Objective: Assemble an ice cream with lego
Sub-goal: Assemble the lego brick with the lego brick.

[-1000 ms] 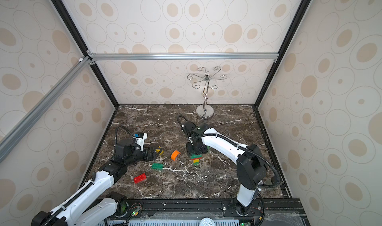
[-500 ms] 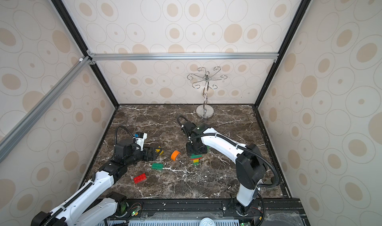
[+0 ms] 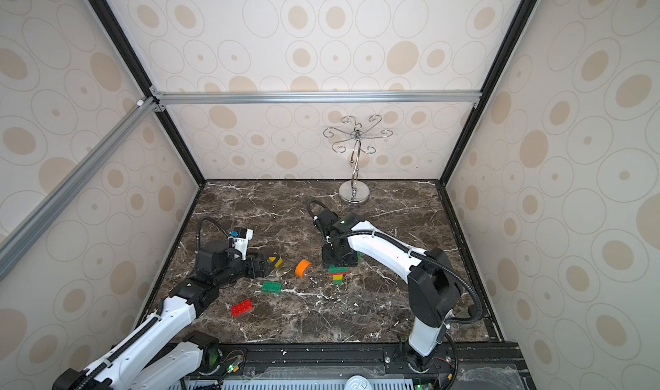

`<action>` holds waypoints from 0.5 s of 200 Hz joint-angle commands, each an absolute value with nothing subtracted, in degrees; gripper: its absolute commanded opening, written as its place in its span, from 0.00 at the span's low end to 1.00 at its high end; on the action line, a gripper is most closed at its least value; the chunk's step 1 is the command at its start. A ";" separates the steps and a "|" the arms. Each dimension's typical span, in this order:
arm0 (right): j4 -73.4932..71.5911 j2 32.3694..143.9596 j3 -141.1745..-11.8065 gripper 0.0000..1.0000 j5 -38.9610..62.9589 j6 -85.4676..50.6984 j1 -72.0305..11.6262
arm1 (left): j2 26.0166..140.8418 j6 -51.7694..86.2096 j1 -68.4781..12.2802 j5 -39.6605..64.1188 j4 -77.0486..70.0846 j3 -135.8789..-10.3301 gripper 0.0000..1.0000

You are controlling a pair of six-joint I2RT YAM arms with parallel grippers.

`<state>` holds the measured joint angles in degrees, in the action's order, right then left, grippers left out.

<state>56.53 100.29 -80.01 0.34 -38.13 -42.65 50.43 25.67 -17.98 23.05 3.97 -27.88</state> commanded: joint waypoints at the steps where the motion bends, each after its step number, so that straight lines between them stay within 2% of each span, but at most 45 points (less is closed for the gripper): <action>1: 58.36 106.55 -74.10 0.55 2.29 -39.67 -43.13 | 49.75 25.59 -17.67 22.37 4.75 -28.21 1.00; 100: 58.75 104.37 -75.61 0.67 1.62 -39.98 -44.65 | 49.25 25.58 -17.67 21.55 4.92 -28.21 1.00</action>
